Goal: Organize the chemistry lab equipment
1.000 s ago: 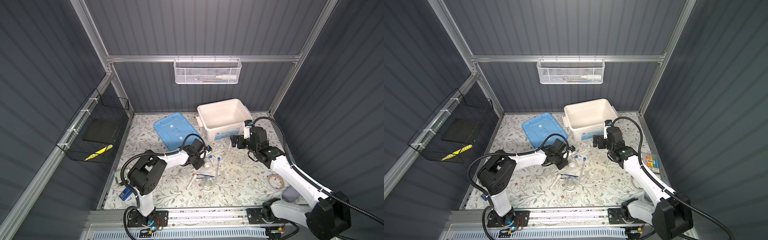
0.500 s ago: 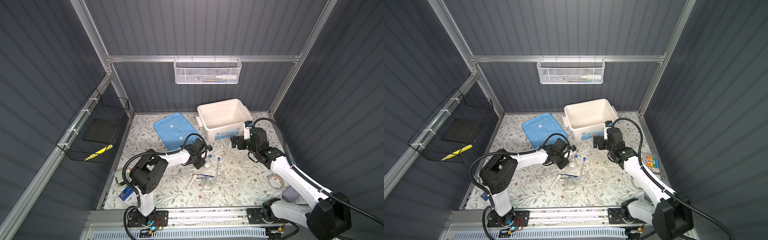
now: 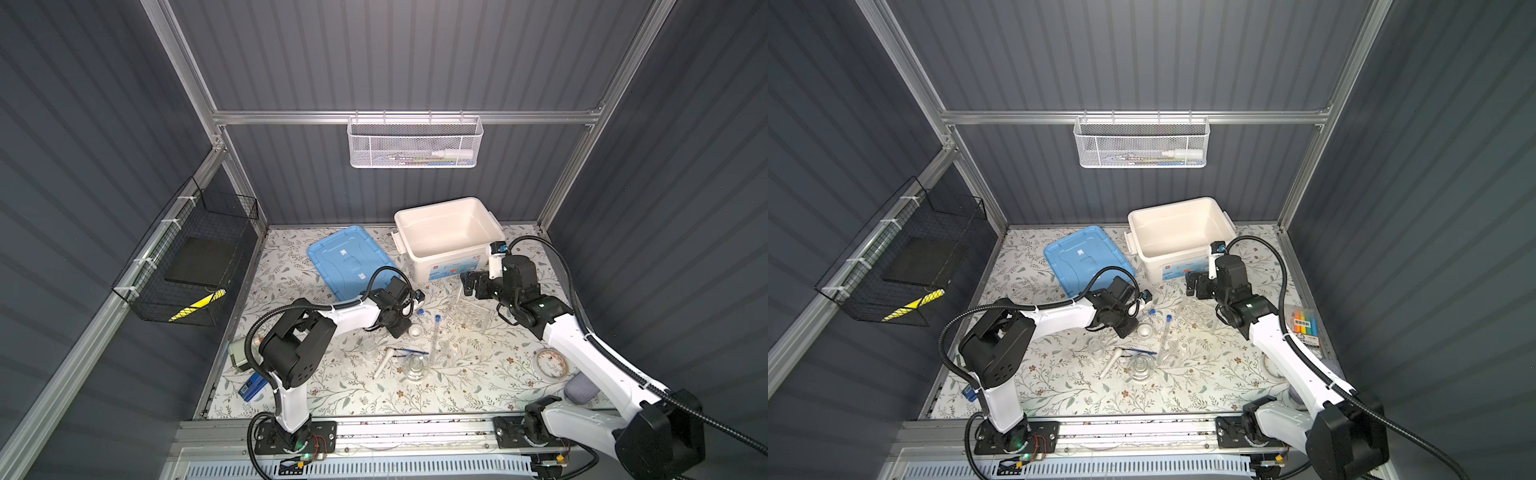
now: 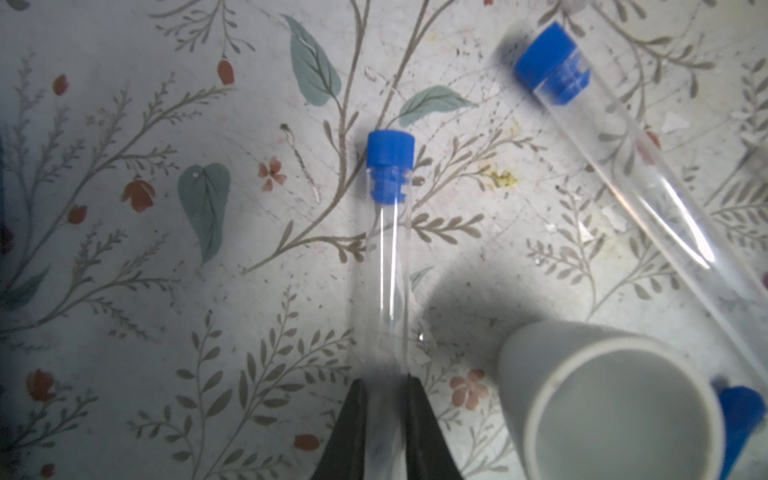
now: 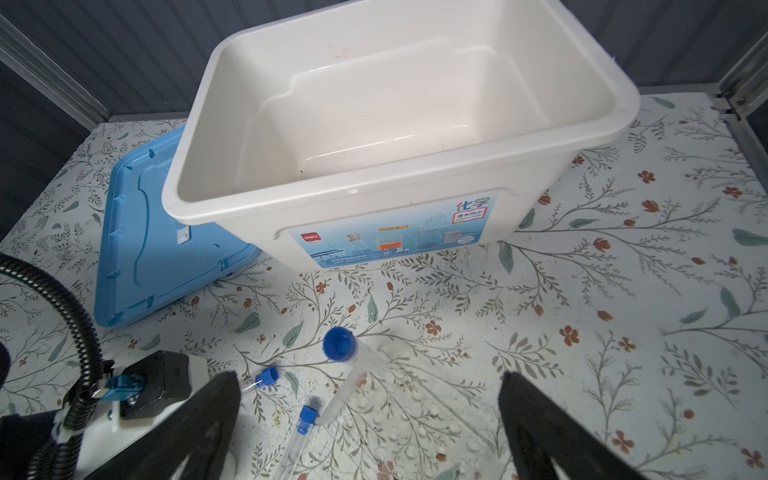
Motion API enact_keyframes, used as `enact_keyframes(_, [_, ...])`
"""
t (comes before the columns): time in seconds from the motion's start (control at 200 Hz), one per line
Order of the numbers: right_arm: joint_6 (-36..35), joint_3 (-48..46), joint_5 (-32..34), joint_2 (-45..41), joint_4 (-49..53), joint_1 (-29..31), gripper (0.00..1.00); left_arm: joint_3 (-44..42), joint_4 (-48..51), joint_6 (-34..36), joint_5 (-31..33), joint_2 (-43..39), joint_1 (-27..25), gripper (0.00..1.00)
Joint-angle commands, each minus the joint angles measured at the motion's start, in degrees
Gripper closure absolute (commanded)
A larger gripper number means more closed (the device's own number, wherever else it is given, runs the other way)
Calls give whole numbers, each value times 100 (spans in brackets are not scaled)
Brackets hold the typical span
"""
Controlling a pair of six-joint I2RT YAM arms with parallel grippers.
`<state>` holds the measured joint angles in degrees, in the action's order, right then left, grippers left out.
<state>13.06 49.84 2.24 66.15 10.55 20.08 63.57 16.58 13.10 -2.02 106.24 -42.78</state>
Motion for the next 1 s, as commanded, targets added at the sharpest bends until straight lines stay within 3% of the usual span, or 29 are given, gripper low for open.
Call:
enact_keyframes(0.0, [48,14,-229,-59,53,-13,1,-72,-108,-118,127,-107,-1,89])
enact_keyframes(0.55, [205,389,-997,235,144,-13,1,175,-291,-53,279,-562,-1,88])
enact_keyframes(0.995, [413,1033,-1881,678,483,23,11,99,-721,-52,343,-1158,0,86])
